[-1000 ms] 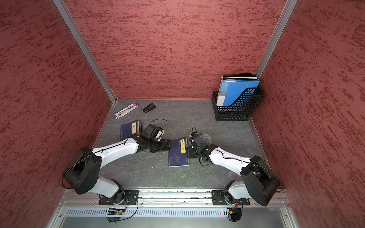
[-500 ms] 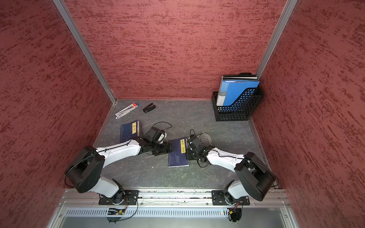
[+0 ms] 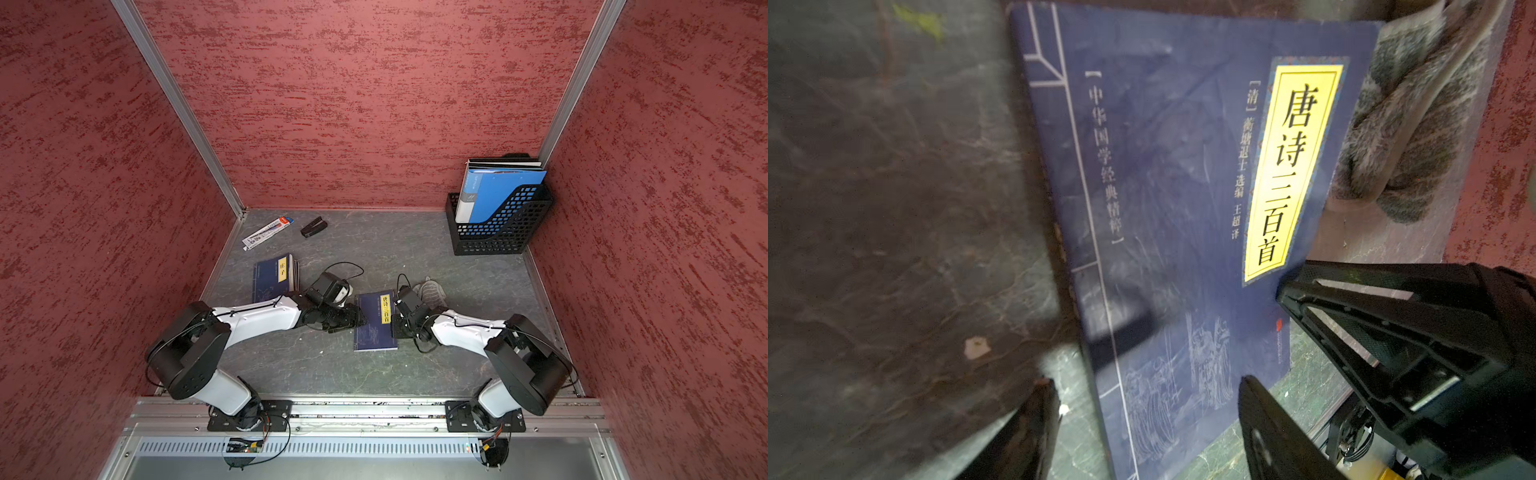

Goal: Wipe the cover of the book
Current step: Pick up the book from the center of the board.

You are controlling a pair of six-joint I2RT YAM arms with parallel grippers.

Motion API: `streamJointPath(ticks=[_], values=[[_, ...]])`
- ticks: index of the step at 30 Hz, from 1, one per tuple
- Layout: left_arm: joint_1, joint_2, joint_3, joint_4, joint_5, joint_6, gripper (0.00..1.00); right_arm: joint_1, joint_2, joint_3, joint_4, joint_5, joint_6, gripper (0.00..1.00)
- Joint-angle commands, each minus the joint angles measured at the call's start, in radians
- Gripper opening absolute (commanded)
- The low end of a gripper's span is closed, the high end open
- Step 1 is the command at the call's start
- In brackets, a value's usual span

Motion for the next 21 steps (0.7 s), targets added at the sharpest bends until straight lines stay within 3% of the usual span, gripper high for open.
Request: streamJointPath(ticks=[1,15,21], values=[[-0.004,0.022,-0.006,0.037,0.017,-0.007,0.68,0.006,0.030,-0.017,-0.012,0.021,0.020,0.22],[0.003,0.074,-0.012,0.203,0.151,-0.038,0.63,0.006,0.052,-0.037,-0.005,0.017,0.020,0.22],[0.019,0.050,-0.015,0.262,0.183,-0.056,0.47,0.006,0.070,-0.035,0.011,0.007,0.015,0.22]])
